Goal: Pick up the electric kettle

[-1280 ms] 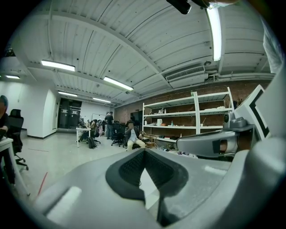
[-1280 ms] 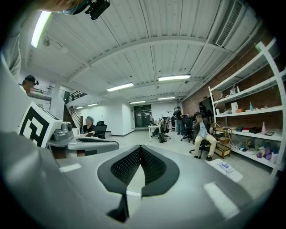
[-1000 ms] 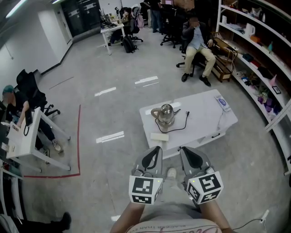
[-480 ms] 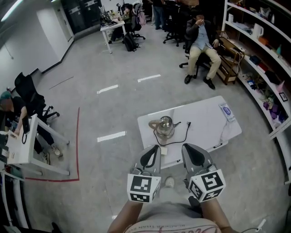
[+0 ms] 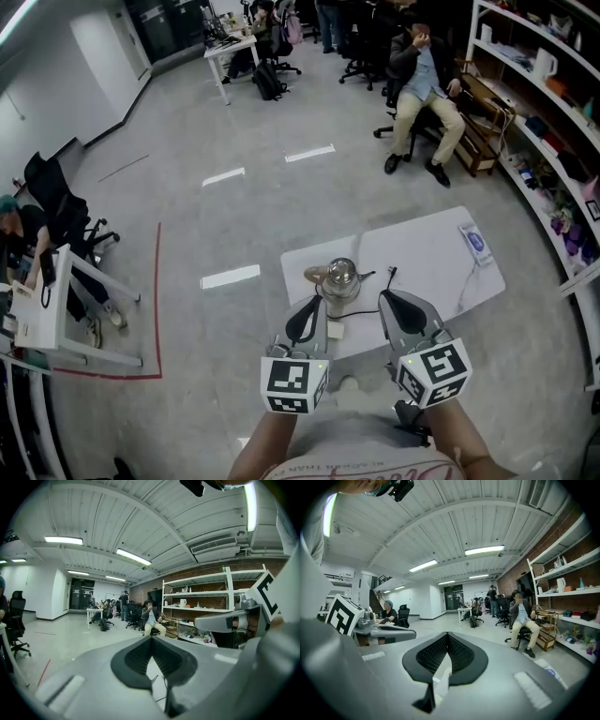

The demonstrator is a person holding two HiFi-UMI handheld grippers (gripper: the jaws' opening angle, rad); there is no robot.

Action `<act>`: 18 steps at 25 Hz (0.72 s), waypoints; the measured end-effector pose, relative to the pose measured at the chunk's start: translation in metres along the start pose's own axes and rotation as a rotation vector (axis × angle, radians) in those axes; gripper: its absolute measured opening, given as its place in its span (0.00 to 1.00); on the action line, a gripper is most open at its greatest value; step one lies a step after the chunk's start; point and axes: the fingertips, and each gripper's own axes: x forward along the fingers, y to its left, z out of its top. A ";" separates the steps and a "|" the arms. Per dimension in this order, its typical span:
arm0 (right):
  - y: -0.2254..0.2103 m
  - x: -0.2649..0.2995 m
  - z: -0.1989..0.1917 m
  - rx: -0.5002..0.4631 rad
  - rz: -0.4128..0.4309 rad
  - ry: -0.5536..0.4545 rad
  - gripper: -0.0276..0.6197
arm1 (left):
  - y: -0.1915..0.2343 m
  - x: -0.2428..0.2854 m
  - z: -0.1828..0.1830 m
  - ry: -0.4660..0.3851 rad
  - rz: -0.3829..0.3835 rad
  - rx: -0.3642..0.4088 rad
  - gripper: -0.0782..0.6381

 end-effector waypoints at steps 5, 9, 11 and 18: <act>-0.014 0.029 -0.003 -0.014 0.019 0.025 0.08 | 0.020 0.022 -0.012 0.024 0.021 -0.026 0.11; -0.021 0.050 -0.019 0.010 0.007 0.070 0.08 | 0.030 0.040 -0.026 0.038 0.014 -0.023 0.11; -0.022 0.060 -0.029 0.023 0.010 0.093 0.08 | 0.031 0.049 -0.032 0.039 -0.006 -0.015 0.11; -0.031 0.096 -0.069 0.078 0.007 0.145 0.08 | 0.053 0.086 -0.064 0.027 -0.021 -0.036 0.11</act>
